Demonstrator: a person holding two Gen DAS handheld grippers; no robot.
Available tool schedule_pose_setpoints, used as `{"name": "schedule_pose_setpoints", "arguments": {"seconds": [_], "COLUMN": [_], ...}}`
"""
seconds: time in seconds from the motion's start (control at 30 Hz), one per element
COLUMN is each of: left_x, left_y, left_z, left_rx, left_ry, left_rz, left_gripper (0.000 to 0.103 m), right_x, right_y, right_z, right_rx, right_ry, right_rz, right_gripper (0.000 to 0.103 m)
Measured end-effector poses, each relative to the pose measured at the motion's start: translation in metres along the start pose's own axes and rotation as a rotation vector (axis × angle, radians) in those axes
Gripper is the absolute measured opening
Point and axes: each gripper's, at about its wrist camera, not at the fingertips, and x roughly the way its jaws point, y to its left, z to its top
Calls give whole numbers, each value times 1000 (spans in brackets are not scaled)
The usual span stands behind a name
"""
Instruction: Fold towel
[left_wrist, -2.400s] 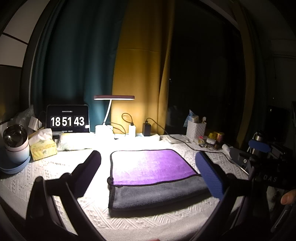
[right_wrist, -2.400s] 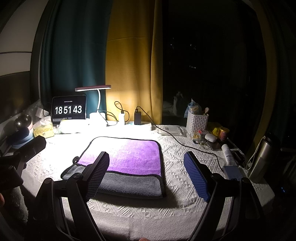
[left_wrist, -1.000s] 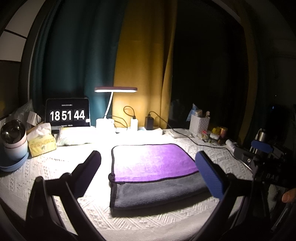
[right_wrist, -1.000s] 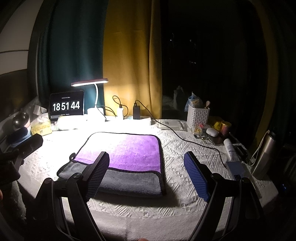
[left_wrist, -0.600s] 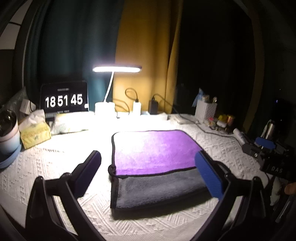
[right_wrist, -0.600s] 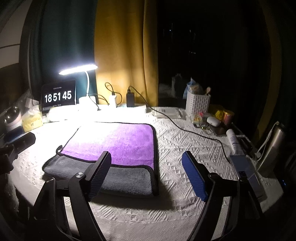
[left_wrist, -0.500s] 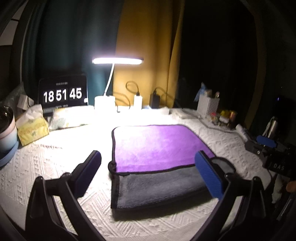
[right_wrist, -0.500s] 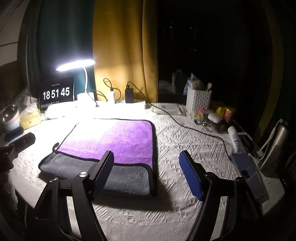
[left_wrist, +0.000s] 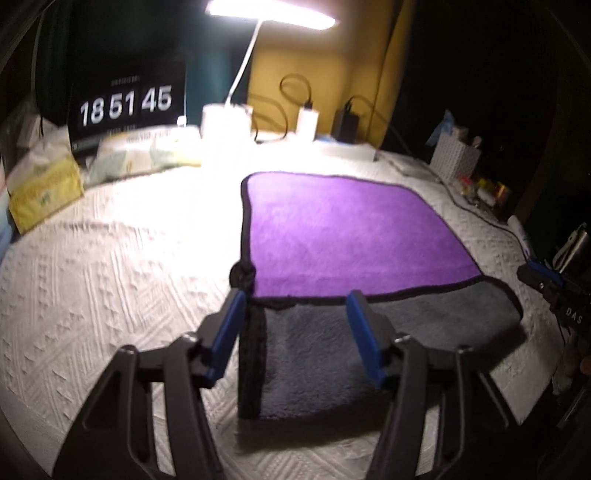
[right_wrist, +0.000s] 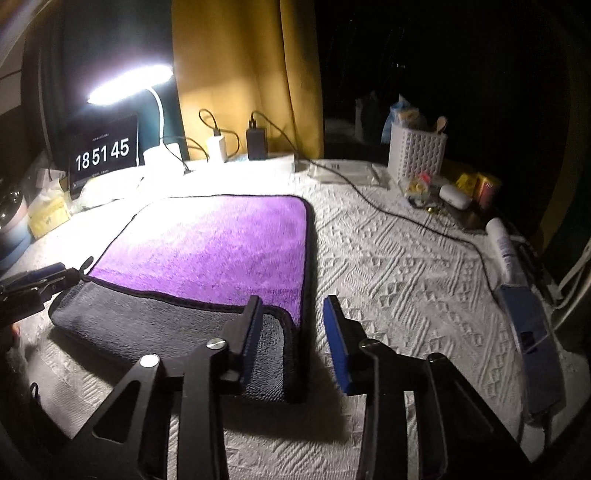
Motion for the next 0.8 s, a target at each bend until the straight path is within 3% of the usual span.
{"name": "schedule_pose_setpoints", "arguments": {"seconds": [0.13,0.53,0.6,0.67,0.8], "left_x": [9,15,14,13,9], "left_y": [3,2,2,1,-2], "left_z": [-2,-5,-6,-6,-7], "left_rx": [-15,-7,-2,5,14], "left_ry": [40,73,69,63,53], "left_rz": [-3,54,58,62,62], "left_gripper": [51,22,18,12,10], "right_x": [14,38,38,39,39], "right_y": [-3,-4,-4,-4,2], "right_z": [-1,-10,-10,-11,-12], "right_rx": [2,6,4,-1,-25], "right_ry": [36,110,108,112,118], "right_rz": [13,40,39,35,29], "right_gripper": [31,28,19,17,8]}}
